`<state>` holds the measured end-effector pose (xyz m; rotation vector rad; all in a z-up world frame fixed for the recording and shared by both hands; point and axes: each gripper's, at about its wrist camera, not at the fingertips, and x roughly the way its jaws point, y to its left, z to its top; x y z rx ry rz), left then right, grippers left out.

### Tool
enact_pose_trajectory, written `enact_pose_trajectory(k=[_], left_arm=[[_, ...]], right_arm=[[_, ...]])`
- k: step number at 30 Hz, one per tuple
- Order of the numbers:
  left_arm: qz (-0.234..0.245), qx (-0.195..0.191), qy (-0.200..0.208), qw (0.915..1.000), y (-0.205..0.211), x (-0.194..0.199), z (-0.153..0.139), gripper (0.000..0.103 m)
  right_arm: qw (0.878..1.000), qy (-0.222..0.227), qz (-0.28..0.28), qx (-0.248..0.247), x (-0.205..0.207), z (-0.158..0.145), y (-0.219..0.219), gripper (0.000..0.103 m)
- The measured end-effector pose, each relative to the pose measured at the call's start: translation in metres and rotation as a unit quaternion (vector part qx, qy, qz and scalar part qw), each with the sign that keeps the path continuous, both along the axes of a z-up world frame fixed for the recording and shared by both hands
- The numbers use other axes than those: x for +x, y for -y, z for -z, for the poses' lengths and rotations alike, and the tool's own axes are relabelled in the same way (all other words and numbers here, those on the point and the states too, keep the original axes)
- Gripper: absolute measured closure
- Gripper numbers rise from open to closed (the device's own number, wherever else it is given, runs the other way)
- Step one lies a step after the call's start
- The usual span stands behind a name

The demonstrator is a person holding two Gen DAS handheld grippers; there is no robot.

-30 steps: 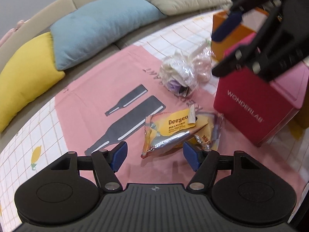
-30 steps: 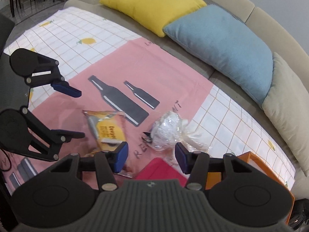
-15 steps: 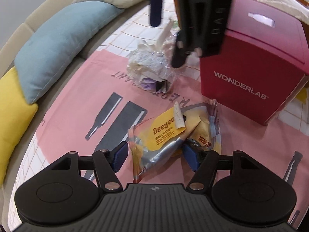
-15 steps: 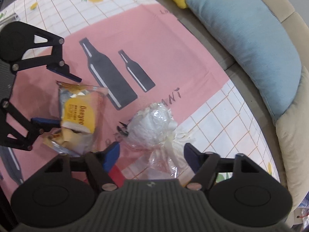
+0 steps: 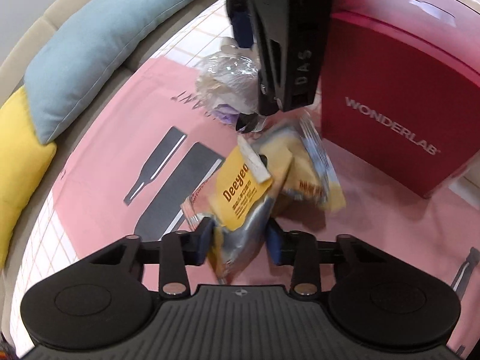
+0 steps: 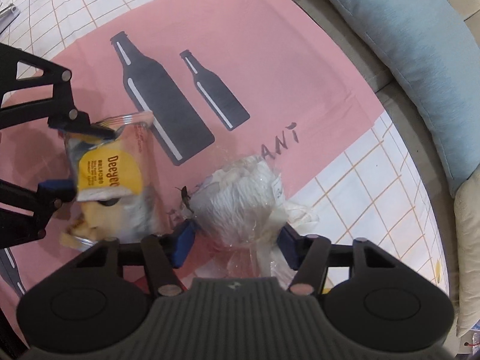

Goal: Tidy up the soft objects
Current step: 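Grasp the yellow Deeyeo snack packet with the left tool while the right tool grasps the clear tissue bag, then carry the snack packet and tissue bag over the white box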

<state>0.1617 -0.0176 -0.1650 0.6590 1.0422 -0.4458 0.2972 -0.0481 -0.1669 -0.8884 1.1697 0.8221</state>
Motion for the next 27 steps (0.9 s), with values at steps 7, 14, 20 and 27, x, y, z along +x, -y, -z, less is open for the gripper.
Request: enact_pose_trajectory(k=[7, 14, 20, 27], left_arm=[[-0.057, -0.016, 0.000, 0.9982, -0.007, 0.002, -0.008, 0.074], [-0.119, -0.052, -0.003, 0.9915, -0.026, -0.004, -0.028, 0.083], [-0.183, -0.075, 0.013, 0.9802, -0.044, -0.018, -0.051, 0.090], [-0.231, -0.103, 0.040, 0.9668, -0.055, -0.040, -0.086, 0.093]], right_arm=[[1.000, 0.018, 0.007, 0.011, -0.009, -0.007, -0.003, 0.054], [0.998, 0.036, 0.025, 0.038, -0.019, -0.032, -0.002, 0.055], [0.995, 0.045, 0.046, 0.077, -0.032, -0.058, -0.003, 0.056], [0.988, 0.064, 0.064, 0.126, -0.056, -0.095, -0.003, 0.056]])
